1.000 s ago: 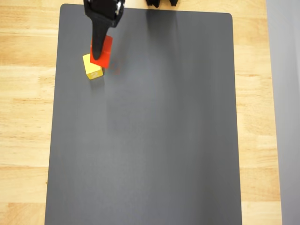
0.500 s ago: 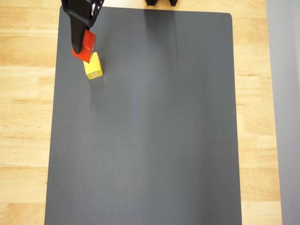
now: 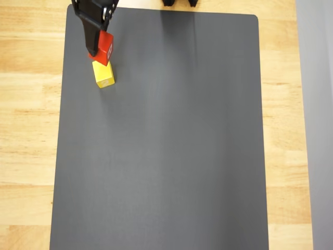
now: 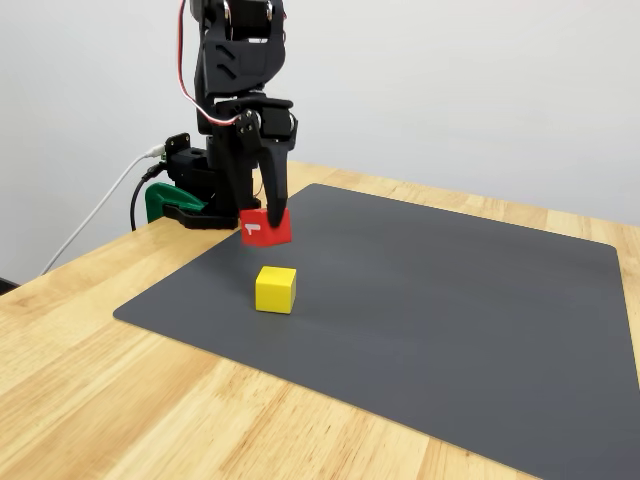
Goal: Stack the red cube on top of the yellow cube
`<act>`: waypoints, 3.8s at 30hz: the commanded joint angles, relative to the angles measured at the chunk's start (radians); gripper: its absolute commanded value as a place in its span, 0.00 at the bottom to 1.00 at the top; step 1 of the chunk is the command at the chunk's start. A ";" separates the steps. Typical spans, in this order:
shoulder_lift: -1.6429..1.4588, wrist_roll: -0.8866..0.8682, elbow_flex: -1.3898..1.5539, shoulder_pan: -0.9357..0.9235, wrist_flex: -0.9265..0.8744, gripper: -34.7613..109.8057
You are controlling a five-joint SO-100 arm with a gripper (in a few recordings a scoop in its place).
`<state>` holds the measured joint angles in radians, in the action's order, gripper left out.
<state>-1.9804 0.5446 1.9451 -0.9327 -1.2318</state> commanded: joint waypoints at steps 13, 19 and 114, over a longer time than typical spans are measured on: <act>0.149 -0.035 -0.156 -0.006 -0.014 0.24; 0.206 -0.046 -0.209 -0.005 -0.026 0.24; -0.854 -0.313 0.482 0.758 0.031 0.24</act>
<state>-2.6231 0.2086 2.3608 -0.1887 -1.1536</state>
